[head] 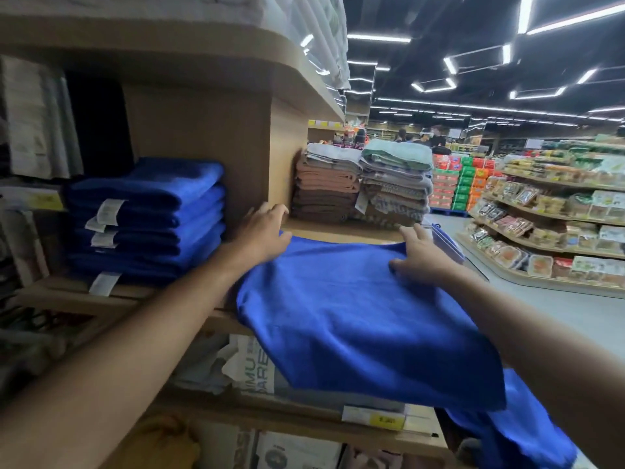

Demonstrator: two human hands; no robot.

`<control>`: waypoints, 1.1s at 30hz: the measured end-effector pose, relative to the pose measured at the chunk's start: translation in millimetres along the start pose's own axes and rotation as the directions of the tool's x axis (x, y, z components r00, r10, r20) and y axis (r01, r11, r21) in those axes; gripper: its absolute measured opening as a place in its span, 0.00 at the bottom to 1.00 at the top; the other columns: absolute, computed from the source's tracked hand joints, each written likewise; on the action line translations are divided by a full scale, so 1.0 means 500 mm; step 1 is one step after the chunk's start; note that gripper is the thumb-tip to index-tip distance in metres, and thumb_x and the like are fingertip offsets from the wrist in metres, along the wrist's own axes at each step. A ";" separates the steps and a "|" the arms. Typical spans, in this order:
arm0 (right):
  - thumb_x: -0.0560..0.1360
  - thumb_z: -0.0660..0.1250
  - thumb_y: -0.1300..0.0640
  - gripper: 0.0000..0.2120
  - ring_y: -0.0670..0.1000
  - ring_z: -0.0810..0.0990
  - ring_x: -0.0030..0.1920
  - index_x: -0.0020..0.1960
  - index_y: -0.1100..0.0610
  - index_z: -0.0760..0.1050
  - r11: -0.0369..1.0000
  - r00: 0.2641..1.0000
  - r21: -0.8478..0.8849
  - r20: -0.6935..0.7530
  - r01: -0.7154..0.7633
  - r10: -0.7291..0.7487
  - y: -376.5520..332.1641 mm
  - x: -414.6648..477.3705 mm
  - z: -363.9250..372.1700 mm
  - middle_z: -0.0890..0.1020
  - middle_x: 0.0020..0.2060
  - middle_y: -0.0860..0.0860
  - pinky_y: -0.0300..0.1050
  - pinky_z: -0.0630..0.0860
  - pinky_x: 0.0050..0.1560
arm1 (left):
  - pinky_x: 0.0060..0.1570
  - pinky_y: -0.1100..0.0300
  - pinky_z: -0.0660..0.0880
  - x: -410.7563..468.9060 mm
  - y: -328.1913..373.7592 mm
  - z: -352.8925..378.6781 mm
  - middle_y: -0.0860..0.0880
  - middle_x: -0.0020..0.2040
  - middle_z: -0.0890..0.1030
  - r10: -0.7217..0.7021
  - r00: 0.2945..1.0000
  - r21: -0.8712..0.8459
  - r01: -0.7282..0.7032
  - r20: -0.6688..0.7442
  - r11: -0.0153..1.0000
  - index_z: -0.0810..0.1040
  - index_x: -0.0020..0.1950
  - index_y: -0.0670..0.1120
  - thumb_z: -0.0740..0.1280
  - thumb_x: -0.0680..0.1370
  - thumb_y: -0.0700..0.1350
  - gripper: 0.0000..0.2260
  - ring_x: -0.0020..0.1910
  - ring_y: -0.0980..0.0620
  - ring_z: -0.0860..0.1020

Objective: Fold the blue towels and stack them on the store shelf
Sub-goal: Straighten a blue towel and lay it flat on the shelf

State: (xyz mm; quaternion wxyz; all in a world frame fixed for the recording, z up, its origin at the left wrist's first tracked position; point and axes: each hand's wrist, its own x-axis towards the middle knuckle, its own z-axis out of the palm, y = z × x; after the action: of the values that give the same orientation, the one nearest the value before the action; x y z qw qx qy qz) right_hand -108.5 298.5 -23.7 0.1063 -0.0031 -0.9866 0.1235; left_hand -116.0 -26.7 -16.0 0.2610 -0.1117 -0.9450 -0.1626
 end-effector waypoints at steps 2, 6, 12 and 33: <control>0.77 0.69 0.43 0.43 0.56 0.49 0.82 0.83 0.56 0.52 0.998 0.998 -0.043 0.045 0.041 -0.039 -0.027 -0.032 -0.021 0.47 0.82 0.58 0.51 0.55 0.79 | 0.50 0.53 0.75 -0.091 0.010 -0.048 0.53 0.54 0.78 0.032 0.981 -0.117 -0.056 -0.193 0.992 0.77 0.58 0.54 0.65 0.78 0.50 0.09 0.52 0.48 0.79; 0.78 0.62 0.35 0.35 0.50 0.58 0.79 0.80 0.49 0.60 0.942 0.948 0.113 0.015 0.315 -0.319 -0.119 -0.157 -0.018 0.60 0.80 0.48 0.43 0.55 0.74 | 0.35 0.54 0.76 -0.308 0.003 -0.081 0.54 0.38 0.80 -0.125 0.896 -0.447 -0.089 -0.425 0.890 0.75 0.46 0.52 0.61 0.79 0.54 0.08 0.34 0.56 0.78; 0.76 0.46 0.26 0.36 0.47 0.57 0.79 0.79 0.41 0.60 0.918 0.914 -0.017 0.099 0.396 -0.393 -0.184 -0.266 0.054 0.61 0.79 0.41 0.49 0.57 0.77 | 0.28 0.45 0.78 -0.476 0.021 -0.004 0.51 0.29 0.80 -0.422 0.901 -0.700 0.237 -0.101 0.673 0.78 0.36 0.51 0.60 0.77 0.63 0.19 0.27 0.52 0.78; 0.71 0.40 0.23 0.40 0.47 0.64 0.76 0.75 0.39 0.65 0.914 0.916 -0.059 0.027 0.402 -0.401 -0.181 -0.259 0.071 0.68 0.75 0.37 0.48 0.62 0.72 | 0.20 0.67 0.59 -0.424 0.090 -0.041 0.53 0.40 0.86 -0.350 0.905 -0.901 0.343 0.241 0.265 0.84 0.45 0.57 0.70 0.79 0.50 0.04 0.23 0.53 0.76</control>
State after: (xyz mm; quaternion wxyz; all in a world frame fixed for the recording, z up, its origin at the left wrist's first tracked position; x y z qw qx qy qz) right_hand 12.7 198.2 -62.1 0.1220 0.1969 -0.9704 0.0679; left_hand 84.4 -19.4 -100.2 0.1122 -0.0301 -0.6831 -0.7210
